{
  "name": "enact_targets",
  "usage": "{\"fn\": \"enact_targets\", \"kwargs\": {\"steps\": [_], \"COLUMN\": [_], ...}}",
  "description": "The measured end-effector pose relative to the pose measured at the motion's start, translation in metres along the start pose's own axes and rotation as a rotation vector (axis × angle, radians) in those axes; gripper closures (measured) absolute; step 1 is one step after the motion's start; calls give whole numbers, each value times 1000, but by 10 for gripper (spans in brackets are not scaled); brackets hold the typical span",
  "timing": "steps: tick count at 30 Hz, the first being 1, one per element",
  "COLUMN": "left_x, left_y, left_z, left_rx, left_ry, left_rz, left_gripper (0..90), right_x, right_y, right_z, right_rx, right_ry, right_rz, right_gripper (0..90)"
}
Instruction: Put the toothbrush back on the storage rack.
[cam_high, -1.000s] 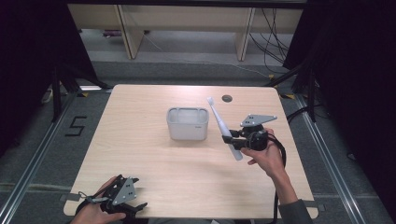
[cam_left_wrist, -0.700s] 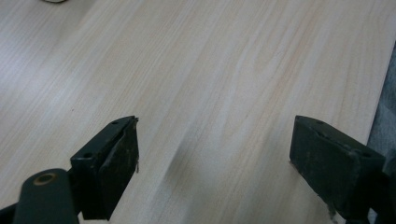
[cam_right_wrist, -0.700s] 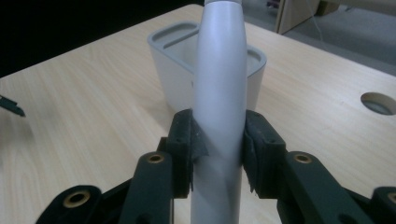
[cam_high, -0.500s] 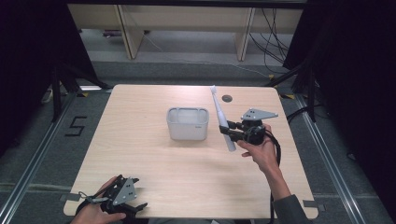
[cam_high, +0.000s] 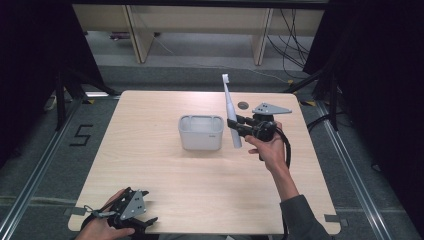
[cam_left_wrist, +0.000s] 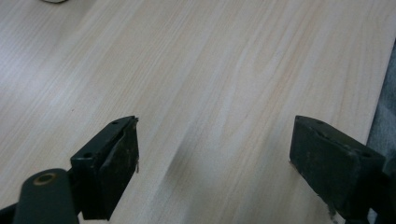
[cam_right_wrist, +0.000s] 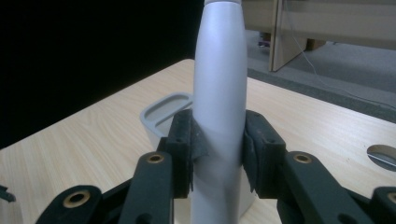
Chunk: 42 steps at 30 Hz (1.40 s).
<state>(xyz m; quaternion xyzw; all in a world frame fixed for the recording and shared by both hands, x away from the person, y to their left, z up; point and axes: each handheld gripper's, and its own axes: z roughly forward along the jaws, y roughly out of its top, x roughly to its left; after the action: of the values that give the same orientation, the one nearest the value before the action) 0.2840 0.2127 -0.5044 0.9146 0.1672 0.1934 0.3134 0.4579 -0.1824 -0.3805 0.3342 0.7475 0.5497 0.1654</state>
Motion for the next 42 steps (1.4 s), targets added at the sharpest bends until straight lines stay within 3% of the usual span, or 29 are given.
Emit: {"fn": "enact_targets", "kwargs": {"steps": [1,4,6,7,15,33,34,35,36,41,42], "left_x": [-1,0,0,-1,0,-1,0,0,-1,-1,-1], "left_y": [0,0,0,0,0,0,1,1,0,1,0], "left_z": [0,0,0,0,-1,-1,-3,-3,-1,-2,-1], "left_rx": [0,-5,-2,-9,-2,-4,17,17,-3,7,-11], "left_ry": [-2,-2,0,0,0,-5,-43,-43,-6,-18,-3], "left_rz": [0,-4,-4,-5,0,-1,7,7,1,6,0], "left_gripper": [154,154,154,154,154,154,154,154,154,154,154], "right_x": [2,0,-1,-3,-2,-9,-10,-10,-10,-14,-16], "right_y": [1,5,7,8,17,29,29,29,28,25,25], "right_z": [2,8,10,13,25,60,62,62,66,72,74], "right_rx": [7,-17,-20,-34,-50,-76,-80,-80,-80,-93,-100], "right_ry": [22,17,18,11,22,-14,-10,-10,-15,-17,-20], "right_rz": [41,22,57,39,70,100,105,105,125,146,146], "right_gripper": [668,668,668,669,668,668,668,668,668,668,668]}}
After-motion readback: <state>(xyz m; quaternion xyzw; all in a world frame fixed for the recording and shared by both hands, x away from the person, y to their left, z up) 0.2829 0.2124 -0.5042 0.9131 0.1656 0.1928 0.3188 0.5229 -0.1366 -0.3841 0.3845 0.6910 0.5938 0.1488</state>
